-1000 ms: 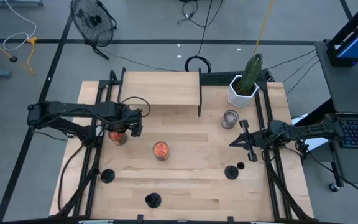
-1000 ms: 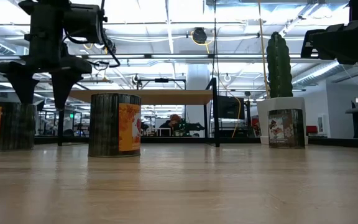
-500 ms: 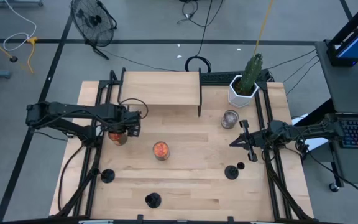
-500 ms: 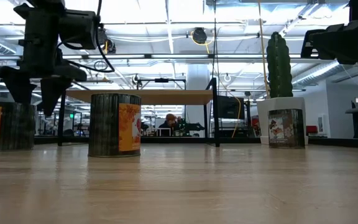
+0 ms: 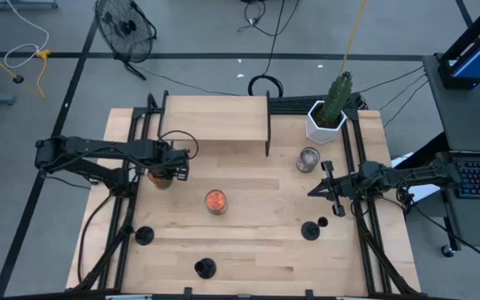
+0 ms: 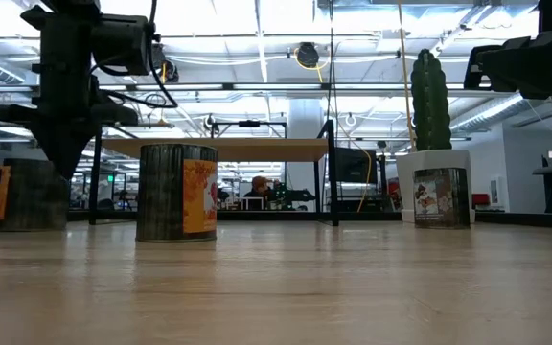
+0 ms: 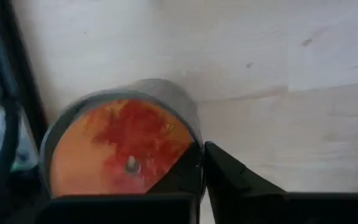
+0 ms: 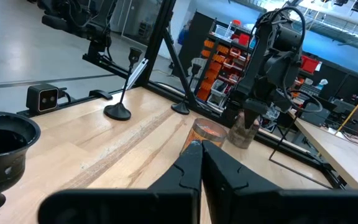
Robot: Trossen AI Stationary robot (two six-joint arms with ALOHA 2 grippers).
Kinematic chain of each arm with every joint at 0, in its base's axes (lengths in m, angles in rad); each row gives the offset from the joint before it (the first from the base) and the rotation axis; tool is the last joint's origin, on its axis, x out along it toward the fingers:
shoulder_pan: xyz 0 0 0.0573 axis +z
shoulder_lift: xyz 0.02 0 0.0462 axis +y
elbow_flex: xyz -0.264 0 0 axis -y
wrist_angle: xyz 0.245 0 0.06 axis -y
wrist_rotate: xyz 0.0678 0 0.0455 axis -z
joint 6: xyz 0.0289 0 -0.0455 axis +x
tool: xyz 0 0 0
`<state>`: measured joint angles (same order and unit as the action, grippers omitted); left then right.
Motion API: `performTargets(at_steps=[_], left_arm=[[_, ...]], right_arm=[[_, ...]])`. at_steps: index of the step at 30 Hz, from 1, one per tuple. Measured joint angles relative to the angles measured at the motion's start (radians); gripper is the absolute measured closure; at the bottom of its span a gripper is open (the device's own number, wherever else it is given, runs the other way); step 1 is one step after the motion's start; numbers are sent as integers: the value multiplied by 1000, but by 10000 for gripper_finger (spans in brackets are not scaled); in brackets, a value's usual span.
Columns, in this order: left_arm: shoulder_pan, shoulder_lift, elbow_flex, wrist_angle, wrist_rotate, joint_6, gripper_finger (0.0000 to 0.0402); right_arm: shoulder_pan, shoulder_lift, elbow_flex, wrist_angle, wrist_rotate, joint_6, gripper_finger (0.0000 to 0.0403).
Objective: Pick & Place candle stick holders
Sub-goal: Put the top orange scented candle on the shelf
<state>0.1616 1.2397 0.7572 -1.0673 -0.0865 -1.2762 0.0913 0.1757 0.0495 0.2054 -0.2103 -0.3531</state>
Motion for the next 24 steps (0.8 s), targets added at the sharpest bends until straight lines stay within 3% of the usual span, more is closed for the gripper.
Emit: performTargets(at_steps=[24], left_arm=[[-24, -9, 84, -62, 67, 143, 400]], right_arm=[[0, 0, 0, 0, 0, 0, 403]])
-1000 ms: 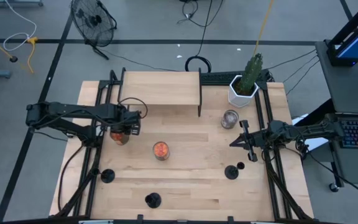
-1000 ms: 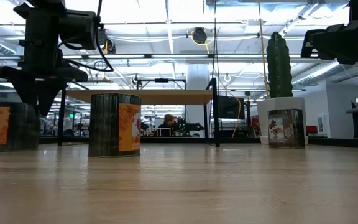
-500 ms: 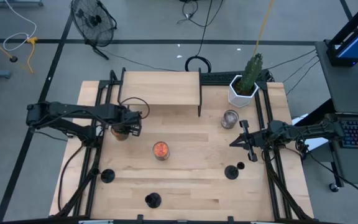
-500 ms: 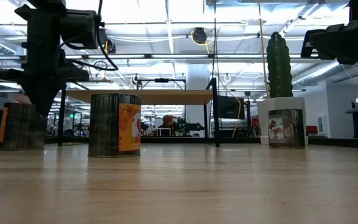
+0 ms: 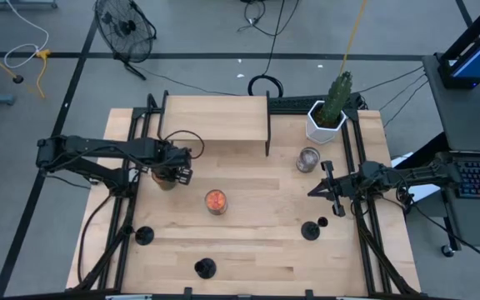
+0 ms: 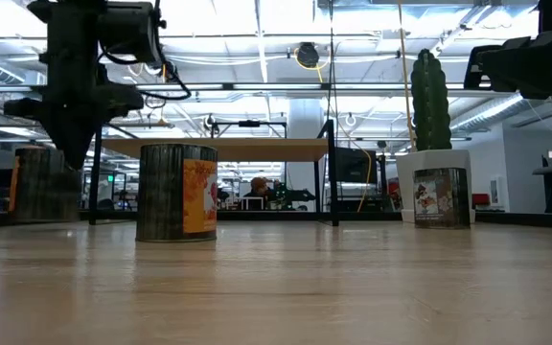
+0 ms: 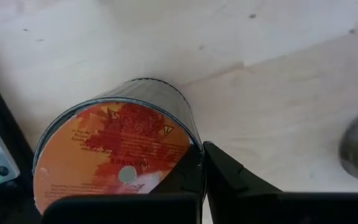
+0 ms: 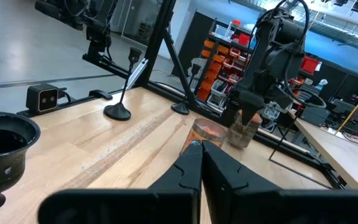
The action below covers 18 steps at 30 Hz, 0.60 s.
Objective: Pick & Place candle stick holders
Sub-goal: Put the top orange scented candle on the shelf
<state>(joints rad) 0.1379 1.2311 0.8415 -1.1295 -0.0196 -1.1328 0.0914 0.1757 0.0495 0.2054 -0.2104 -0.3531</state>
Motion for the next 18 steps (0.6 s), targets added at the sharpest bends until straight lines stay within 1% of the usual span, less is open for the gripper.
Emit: performTargets(at_steps=[3, 11, 15, 18], left_arm=[[-17, -2, 31, -27, 11, 17, 400], [-111, -2, 141, -31, 112, 86, 401], [-168, -2, 220, -30, 124, 83, 401], [-202, -2, 291, -30, 110, 66, 401]], right_arm=[[0, 0, 0, 0, 0, 0, 403], [0, 0, 0, 0, 0, 0, 403], [0, 0, 0, 0, 0, 0, 403], [0, 0, 0, 0, 0, 0, 403]])
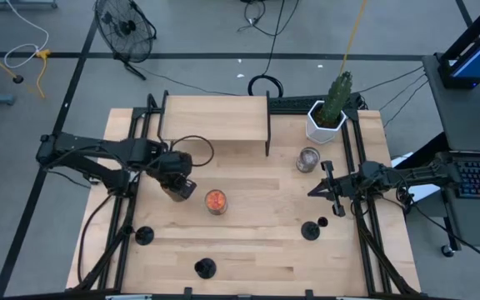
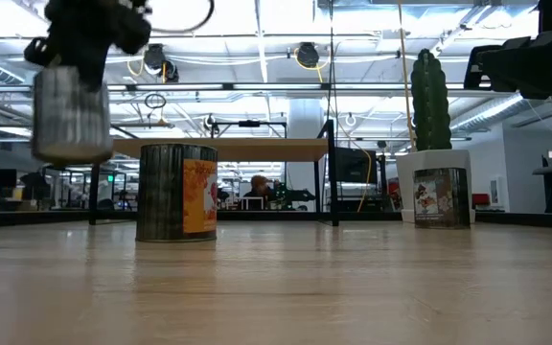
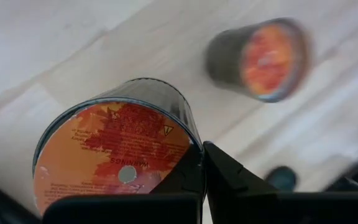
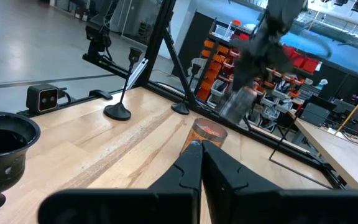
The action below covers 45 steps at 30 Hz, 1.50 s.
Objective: Pick & Place candle stick holders
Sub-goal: Put the top orange scented candle on the shelf
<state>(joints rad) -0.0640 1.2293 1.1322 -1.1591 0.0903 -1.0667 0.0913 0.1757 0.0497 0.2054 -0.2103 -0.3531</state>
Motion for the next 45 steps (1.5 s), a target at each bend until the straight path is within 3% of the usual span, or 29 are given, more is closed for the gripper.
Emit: performTargets(at_steps=[10, 28, 45], left_arm=[[-30, 71, 209, -11, -73, 31, 401], [19, 335, 532, -75, -57, 252, 401], [19, 360, 562, -117, -66, 267, 401]], right_arm=[[0, 0, 0, 0, 0, 0, 403], [0, 0, 0, 0, 0, 0, 403], [0, 0, 0, 1, 0, 0, 403]])
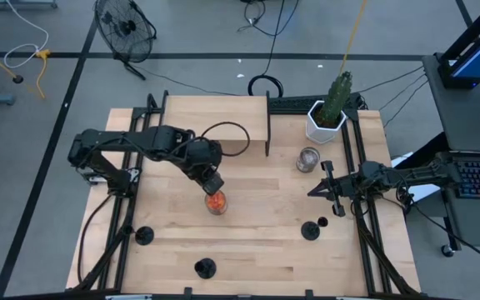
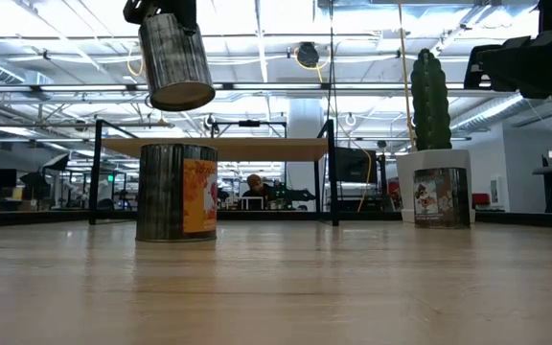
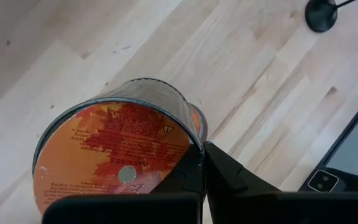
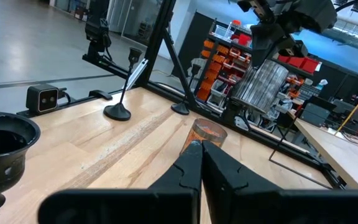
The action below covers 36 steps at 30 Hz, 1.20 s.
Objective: Pick & Place candle stick holders
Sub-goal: Put the top orange scented candle on the shelf
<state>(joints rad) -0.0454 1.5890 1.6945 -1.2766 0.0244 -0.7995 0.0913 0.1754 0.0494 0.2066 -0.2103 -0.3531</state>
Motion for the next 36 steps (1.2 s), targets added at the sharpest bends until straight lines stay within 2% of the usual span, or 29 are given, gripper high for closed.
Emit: performTargets(at_steps=[7, 12, 16, 18, 20, 22, 24, 26, 31, 36], left_arm=[[7, 1, 0, 0, 7, 2, 401], [7, 1, 0, 1, 10, -32, 401], [7, 1, 0, 1, 11, -49, 401], [7, 1, 0, 1, 10, -56, 401], [8, 1, 0, 1, 9, -60, 401], [11, 1, 0, 2, 10, -69, 401], [12, 1, 0, 2, 8, -74, 401], [12, 1, 0, 2, 5, -78, 401], [12, 1, 0, 2, 4, -93, 401], [12, 1, 0, 2, 2, -104, 401]], right_arm=[[0, 0, 0, 30, 50, 5, 403], [0, 0, 0, 151, 53, 13, 403], [0, 3, 0, 292, 97, 186, 403], [0, 8, 0, 373, 199, 376, 403], [0, 16, 0, 439, 384, 604, 403], [-1, 22, 0, 443, 563, 810, 403], [0, 32, 0, 419, 664, 936, 403], [0, 44, 0, 394, 680, 996, 403], [0, 71, 0, 409, 630, 975, 403], [0, 76, 0, 441, 653, 1000, 403]])
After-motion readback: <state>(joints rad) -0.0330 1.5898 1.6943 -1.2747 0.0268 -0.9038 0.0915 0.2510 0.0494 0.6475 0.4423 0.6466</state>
